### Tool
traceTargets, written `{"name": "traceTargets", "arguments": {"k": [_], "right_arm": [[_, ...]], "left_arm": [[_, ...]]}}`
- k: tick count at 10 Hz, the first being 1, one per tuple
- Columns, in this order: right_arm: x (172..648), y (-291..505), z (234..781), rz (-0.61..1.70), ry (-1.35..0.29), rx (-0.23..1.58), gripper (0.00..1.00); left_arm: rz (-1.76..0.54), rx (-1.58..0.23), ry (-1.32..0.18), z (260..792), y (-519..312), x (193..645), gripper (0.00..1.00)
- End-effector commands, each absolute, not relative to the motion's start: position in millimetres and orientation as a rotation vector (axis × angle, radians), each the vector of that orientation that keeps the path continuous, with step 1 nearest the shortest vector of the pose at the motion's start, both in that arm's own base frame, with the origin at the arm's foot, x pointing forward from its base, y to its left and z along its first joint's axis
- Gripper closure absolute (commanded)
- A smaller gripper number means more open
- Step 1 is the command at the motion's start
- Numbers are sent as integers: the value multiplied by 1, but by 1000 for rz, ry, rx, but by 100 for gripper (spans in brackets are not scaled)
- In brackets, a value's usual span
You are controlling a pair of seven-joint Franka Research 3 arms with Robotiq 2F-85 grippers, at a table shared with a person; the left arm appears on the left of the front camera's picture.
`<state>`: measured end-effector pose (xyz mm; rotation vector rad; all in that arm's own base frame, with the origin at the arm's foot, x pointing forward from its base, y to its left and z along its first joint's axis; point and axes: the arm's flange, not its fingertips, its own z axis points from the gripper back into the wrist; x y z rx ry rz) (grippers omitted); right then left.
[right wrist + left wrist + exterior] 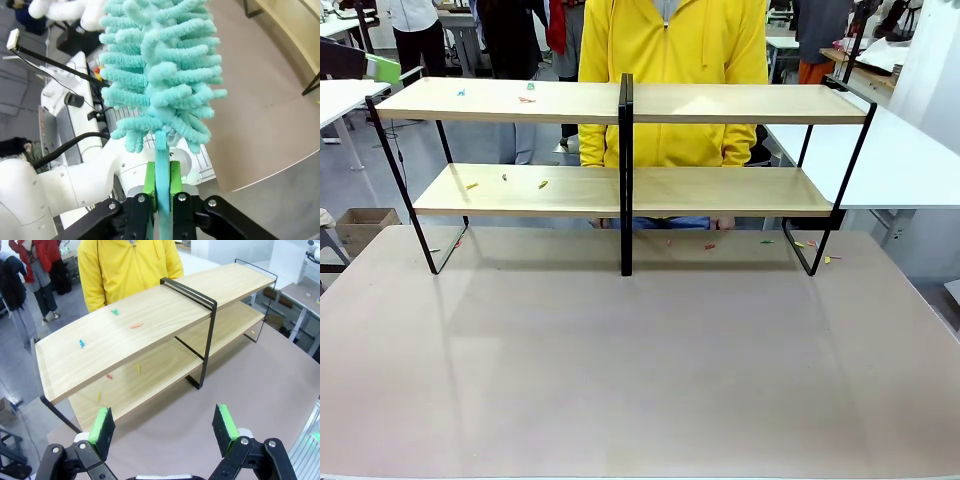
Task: Clean the shelves.
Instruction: Clean another randomly selected level of the Shelf with the Duster.
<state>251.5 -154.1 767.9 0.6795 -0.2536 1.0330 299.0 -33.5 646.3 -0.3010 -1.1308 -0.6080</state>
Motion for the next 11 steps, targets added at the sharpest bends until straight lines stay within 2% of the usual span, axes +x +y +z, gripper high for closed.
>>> {"name": "traceTargets", "arguments": {"k": [1,3,4,5,6,7,8,9,11], "right_arm": [[301,-54,793,1098,-113,509,88],[343,77,750,1116,218,226,88],[346,132,706,1166,407,114,88],[338,160,669,1222,497,47,88],[328,143,684,1325,471,128,88],[339,166,696,1171,300,190,88],[339,166,696,1171,300,190,88],[336,192,664,1225,430,139,88],[373,238,636,1228,414,78,88]], "left_arm": [[-616,-297,-1132,645,-33,298,0],[-616,-297,-1132,645,-33,298,0],[-616,-297,-1132,645,-33,298,0],[-616,-297,-1132,645,-33,298,0],[-616,-297,-1132,645,-33,298,0],[-616,-297,-1132,645,-33,298,0],[-616,-297,-1132,645,-33,298,0],[-616,-297,-1132,645,-33,298,0],[-616,-297,-1132,645,-33,298,0]]}}
